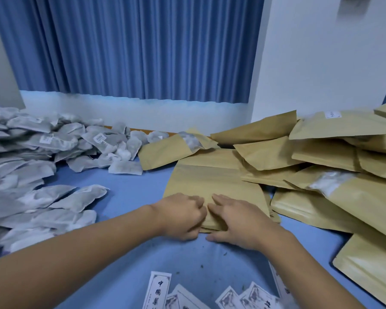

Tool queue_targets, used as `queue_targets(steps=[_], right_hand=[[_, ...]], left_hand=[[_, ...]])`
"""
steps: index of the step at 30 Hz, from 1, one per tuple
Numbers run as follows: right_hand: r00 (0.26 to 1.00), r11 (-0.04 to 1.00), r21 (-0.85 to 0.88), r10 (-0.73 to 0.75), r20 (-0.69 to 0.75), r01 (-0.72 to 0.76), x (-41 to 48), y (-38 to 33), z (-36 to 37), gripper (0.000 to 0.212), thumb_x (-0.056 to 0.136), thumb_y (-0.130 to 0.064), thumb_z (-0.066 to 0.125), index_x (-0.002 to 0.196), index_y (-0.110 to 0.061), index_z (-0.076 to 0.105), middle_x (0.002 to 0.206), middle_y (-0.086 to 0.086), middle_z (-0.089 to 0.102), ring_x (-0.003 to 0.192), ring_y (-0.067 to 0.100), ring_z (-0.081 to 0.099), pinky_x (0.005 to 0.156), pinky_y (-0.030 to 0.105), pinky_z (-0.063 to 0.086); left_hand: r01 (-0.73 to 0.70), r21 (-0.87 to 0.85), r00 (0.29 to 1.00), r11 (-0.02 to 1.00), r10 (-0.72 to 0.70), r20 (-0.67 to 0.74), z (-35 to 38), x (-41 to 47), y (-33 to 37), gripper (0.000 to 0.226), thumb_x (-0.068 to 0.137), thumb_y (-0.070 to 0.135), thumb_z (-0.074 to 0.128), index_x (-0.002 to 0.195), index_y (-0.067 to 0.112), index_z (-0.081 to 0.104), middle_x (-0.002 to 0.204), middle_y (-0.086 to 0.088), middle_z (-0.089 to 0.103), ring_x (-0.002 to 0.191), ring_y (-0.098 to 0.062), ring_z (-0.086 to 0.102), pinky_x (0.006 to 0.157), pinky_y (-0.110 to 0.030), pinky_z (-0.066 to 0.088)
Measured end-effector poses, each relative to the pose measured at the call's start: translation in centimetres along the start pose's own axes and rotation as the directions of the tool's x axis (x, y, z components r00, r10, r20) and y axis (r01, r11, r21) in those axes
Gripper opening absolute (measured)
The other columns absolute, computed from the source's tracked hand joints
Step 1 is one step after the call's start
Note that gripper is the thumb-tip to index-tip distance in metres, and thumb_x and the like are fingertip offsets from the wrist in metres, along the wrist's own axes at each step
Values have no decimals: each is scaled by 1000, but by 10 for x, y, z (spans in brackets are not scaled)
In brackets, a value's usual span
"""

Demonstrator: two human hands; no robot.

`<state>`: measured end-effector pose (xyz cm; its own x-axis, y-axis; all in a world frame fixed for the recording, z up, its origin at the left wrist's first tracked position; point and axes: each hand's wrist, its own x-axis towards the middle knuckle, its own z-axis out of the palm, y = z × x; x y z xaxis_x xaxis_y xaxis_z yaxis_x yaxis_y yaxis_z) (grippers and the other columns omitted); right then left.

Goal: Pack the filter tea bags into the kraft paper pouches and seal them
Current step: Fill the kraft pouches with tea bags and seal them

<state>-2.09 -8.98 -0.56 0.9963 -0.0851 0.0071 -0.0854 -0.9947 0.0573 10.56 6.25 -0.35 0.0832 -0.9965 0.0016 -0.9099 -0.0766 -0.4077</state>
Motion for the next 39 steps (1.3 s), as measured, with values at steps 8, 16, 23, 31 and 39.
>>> queue_targets(steps=[8, 16, 23, 31, 39], right_hand=[[969, 990, 139, 70, -237, -37, -5, -11, -7, 42, 100, -56, 40, 80, -25, 59, 75, -5, 63, 79, 22, 57, 67, 38, 49], [967, 1000, -10, -6, -254, 3, -8, -14, -10, 28, 101, -47, 40, 97, -32, 63, 92, -7, 67, 86, 22, 61, 66, 33, 46], [938, 989, 118, 125, -323, -92, -12, -12, -9, 18, 96, -40, 52, 92, -32, 68, 80, -10, 68, 77, 18, 57, 61, 31, 40], [790, 924, 187, 382, -479, -333, -12, -19, -14, 14, 94, -31, 57, 88, -25, 68, 77, -1, 68, 76, 30, 62, 63, 34, 49], [939, 953, 82, 302, -163, -292, -14, -20, -27, 7, 86, -28, 55, 92, -33, 56, 79, -8, 55, 85, 27, 57, 62, 31, 39]], left_hand=[[220, -286, 896, 933, -309, -319, -5, -31, 16, 15, 83, 6, 57, 94, 15, 63, 91, -1, 65, 83, -28, 60, 58, -33, 34], [126, -487, 608, 864, -455, -650, 21, -32, 36, 12, 96, 20, 68, 91, 11, 73, 92, 2, 71, 86, -24, 64, 71, -39, 51], [171, -237, 595, 956, -292, -749, 24, -32, 43, 7, 92, 9, 66, 93, 9, 73, 94, -5, 67, 80, -28, 60, 67, -40, 47], [186, -125, 650, 975, -218, -728, 9, -36, 49, 45, 95, -2, 29, 73, 13, 65, 77, -1, 60, 71, -25, 57, 66, -36, 42], [134, -186, 699, 973, -226, -679, -5, -35, 71, 43, 95, -6, 30, 83, 6, 69, 96, -9, 71, 99, -27, 68, 84, -33, 52]])
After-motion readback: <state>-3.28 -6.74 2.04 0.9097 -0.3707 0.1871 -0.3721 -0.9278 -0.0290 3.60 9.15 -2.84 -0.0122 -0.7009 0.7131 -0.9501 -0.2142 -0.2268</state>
